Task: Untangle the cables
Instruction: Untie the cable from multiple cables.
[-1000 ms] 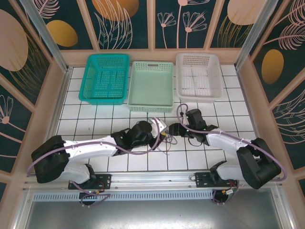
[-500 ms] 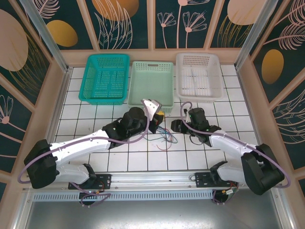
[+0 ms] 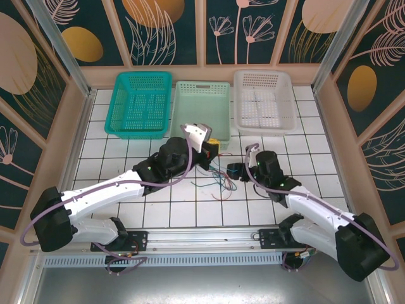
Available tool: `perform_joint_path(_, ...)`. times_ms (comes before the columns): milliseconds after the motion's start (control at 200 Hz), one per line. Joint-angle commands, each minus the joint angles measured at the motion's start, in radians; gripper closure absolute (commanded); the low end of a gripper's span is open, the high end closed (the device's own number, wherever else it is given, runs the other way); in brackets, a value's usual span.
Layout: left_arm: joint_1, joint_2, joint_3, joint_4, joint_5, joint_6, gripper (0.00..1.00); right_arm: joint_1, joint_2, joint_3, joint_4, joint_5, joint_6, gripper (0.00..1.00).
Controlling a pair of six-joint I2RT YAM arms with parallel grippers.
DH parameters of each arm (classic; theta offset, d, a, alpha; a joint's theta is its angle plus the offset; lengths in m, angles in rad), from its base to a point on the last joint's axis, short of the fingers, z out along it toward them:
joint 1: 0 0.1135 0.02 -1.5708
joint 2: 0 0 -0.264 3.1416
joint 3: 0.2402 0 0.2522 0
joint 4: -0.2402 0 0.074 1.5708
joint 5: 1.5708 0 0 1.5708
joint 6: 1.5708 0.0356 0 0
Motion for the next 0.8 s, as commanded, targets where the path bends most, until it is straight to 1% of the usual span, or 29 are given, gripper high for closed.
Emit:
perform_joint_path(0,0.007,-0.011,0.05,0.062,0.0,-0.051,1.0,0.032,-0.071,-0.049,0.11,0.06,-0.059,0.26)
perform_joint_path(130,0.007,-0.01,0.054,0.083,0.018,-0.075,1.0,0.06,-0.133,-0.097,0.201,0.079,-0.09,0.24)
perform_joint_path(150,0.007,-0.009,0.082,0.09,0.023,-0.08,1.0,0.062,-0.138,-0.103,0.217,0.082,-0.093,0.23)
perform_joint_path(230,0.007,-0.009,0.081,0.126,0.055,-0.104,1.0,0.066,-0.145,-0.131,0.301,0.089,-0.095,0.19)
perform_joint_path(285,0.007,-0.006,0.077,0.153,0.077,-0.12,1.0,0.068,-0.13,-0.141,0.357,0.094,-0.095,0.17)
perform_joint_path(435,0.007,0.002,0.066,0.204,0.12,-0.161,1.0,0.074,-0.052,-0.138,0.467,0.098,-0.086,0.17)
perform_joint_path(581,0.006,-0.002,0.066,0.237,0.144,-0.169,1.0,0.088,0.005,-0.111,0.514,0.083,-0.093,0.15)
perform_joint_path(651,0.007,-0.012,0.037,0.251,0.157,-0.169,1.0,0.091,0.021,-0.105,0.536,0.078,-0.104,0.15)
perform_joint_path(796,0.007,-0.028,0.012,0.33,0.224,-0.184,1.0,0.091,0.041,-0.105,0.594,0.116,-0.157,0.13)
